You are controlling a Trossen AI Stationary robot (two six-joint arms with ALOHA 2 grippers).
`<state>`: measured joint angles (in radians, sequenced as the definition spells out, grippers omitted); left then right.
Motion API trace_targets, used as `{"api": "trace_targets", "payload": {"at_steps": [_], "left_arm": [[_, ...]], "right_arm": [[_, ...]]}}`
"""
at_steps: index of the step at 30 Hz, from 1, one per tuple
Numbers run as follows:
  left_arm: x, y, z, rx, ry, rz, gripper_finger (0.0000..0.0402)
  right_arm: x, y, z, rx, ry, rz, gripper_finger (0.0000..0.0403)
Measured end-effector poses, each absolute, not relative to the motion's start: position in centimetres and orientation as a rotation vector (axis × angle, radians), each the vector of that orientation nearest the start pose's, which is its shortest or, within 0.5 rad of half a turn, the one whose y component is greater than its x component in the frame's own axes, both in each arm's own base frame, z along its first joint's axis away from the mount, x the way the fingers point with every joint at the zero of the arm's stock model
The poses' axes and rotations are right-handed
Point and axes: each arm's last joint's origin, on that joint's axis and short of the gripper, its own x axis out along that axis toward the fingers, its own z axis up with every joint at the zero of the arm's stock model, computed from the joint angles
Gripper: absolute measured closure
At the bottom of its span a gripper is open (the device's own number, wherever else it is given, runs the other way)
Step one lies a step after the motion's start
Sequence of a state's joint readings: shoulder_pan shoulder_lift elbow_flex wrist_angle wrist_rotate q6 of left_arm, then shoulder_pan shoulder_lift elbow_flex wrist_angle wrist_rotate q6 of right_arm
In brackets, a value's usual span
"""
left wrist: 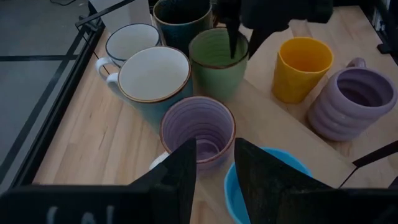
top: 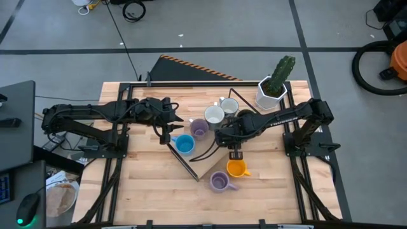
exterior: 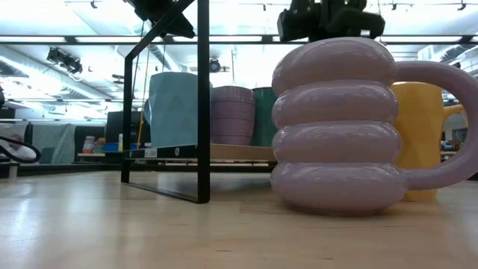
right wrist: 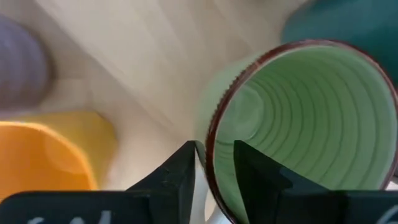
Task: Place coffee mugs
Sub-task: Put the light green mug on the shelf, then put the violet mug on the shelf
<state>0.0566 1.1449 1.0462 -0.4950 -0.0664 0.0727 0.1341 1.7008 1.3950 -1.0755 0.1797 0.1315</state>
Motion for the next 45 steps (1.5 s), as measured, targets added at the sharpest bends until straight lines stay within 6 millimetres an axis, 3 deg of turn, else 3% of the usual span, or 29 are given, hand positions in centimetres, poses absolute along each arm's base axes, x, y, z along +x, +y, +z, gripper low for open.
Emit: {"api": "trace_targets", "payload": {"at_steps": [10,21,30,35,45], "left_arm": [[24.0,1.6,32.6,0.074,0.597,0.098,0.0285],[24.0,1.6,32.6,0.095,0.598,0.091,0.0285],[24.0,1.6,32.6,0.101,0.598,0.090,0.0285],[24.0,1.6,32.5,0.100,0.605,0.089,0.0285],[24.0,1.6,32.5,0.098,0.606,0.090,0.0285]], "right_arm": [[32.1,3.6,25.3,-0.133,1.342,-0.238,0.0241],[31.9,4.6,25.4,-0.121,1.347,-0.198,0.0228],[31.9,5.4,27.7,-0.169,1.313,-0.239,0.0228],[31.8,7.3,29.0,-0.167,1.266,-0.207,0.0228],[31.0,12.9,29.8,-0.095,1.147,-0.103,0.0228]]}}
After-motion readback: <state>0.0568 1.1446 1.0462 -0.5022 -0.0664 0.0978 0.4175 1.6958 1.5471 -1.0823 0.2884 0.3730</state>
